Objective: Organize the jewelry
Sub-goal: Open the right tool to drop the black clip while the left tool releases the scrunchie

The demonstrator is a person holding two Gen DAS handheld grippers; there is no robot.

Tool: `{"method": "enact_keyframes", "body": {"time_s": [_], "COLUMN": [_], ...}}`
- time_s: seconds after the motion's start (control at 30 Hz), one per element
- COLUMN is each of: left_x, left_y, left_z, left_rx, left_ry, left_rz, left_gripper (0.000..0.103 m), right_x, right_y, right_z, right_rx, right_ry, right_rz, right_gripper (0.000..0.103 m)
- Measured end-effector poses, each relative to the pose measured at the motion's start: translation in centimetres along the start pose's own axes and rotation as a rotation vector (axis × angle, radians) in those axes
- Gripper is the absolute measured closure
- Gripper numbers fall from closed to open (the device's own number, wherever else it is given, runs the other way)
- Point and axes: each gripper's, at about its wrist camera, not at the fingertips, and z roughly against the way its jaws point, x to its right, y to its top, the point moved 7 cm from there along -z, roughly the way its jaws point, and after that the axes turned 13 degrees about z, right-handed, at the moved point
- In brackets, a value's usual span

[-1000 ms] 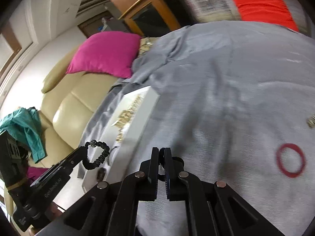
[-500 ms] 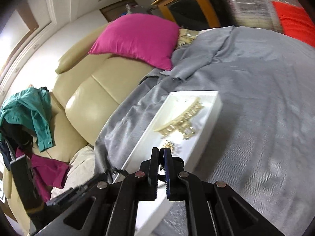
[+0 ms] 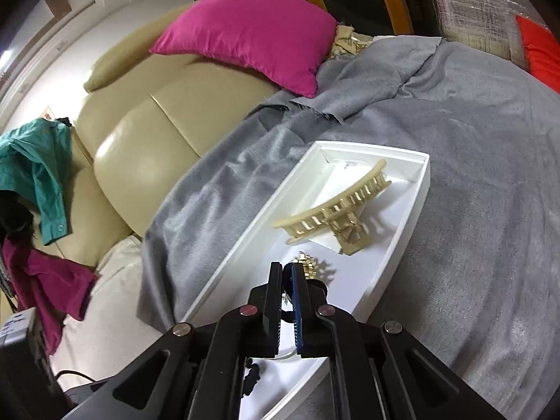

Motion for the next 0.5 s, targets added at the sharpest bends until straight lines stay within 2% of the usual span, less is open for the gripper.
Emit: {"method": "enact_keyframes", "body": {"time_s": [0.27,0.5], "left_x": [0.0,0.4], "left_y": [-0.3,-0.9], "left_z": [-1.2,-2.0], "left_rx": [-0.048,-0.091], "left_ry": [0.021,0.003], "left_rz": [0.016,0.013], "left_gripper": [0.096,0.096], "right_x": [0.7,1.7], "right_y": [-0.3,-0.7], "right_z": [-1.0,-1.3], "right_rx": [-0.030,-0.045], "right_ry": [-0.037,-0.062], "right_rz": [0.013,-0.025], "right_gripper": [0.097,0.096]}}
